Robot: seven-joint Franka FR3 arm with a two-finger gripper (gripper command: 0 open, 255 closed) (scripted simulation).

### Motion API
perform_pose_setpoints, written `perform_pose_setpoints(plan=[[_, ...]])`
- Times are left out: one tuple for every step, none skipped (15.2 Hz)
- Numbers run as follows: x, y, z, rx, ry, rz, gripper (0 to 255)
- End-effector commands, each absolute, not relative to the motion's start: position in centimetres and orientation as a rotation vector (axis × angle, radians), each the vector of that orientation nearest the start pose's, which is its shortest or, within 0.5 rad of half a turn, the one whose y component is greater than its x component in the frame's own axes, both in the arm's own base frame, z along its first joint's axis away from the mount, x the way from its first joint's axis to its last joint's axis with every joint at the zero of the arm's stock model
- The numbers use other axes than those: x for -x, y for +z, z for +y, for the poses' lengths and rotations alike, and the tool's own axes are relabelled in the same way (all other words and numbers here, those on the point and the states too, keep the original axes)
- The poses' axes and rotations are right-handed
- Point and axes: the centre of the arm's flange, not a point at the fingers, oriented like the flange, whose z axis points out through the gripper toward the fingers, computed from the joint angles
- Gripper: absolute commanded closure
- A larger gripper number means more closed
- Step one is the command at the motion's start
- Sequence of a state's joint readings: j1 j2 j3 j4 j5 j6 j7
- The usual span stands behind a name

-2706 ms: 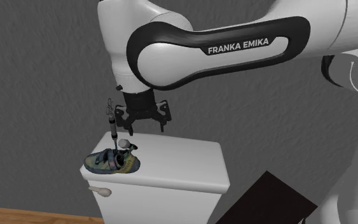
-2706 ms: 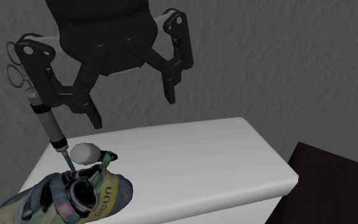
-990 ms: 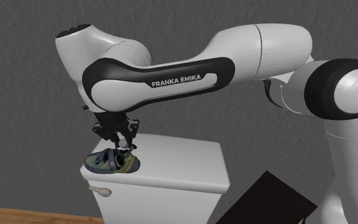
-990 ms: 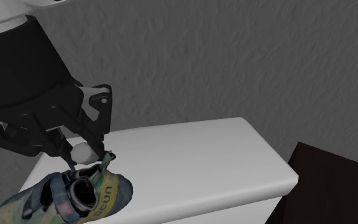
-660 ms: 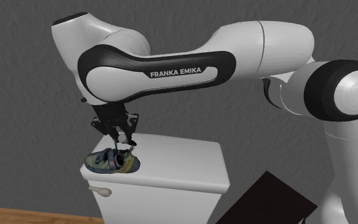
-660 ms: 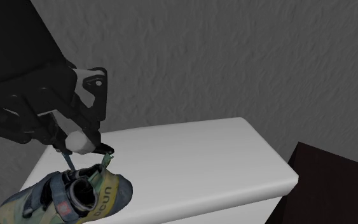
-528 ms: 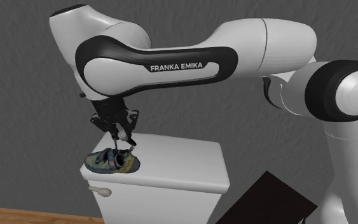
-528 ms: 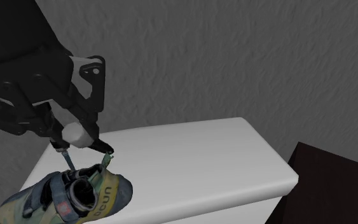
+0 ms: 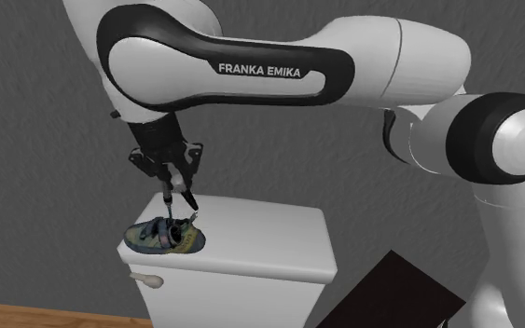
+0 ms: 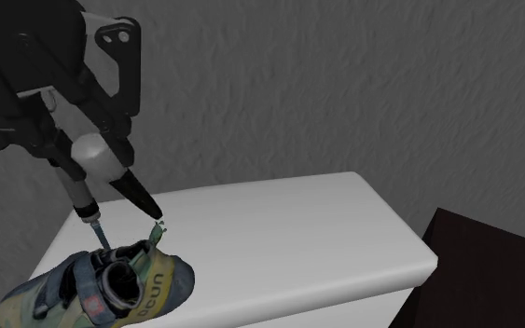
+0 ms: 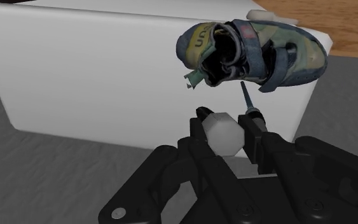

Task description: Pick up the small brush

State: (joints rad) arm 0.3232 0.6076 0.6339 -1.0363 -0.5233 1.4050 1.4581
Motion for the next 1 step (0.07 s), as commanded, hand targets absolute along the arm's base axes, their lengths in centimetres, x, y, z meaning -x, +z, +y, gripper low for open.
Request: perform_pose_setpoints(plan=[[-54.16, 52.64, 43.19, 3.182, -0.176, 1.014, 255]])
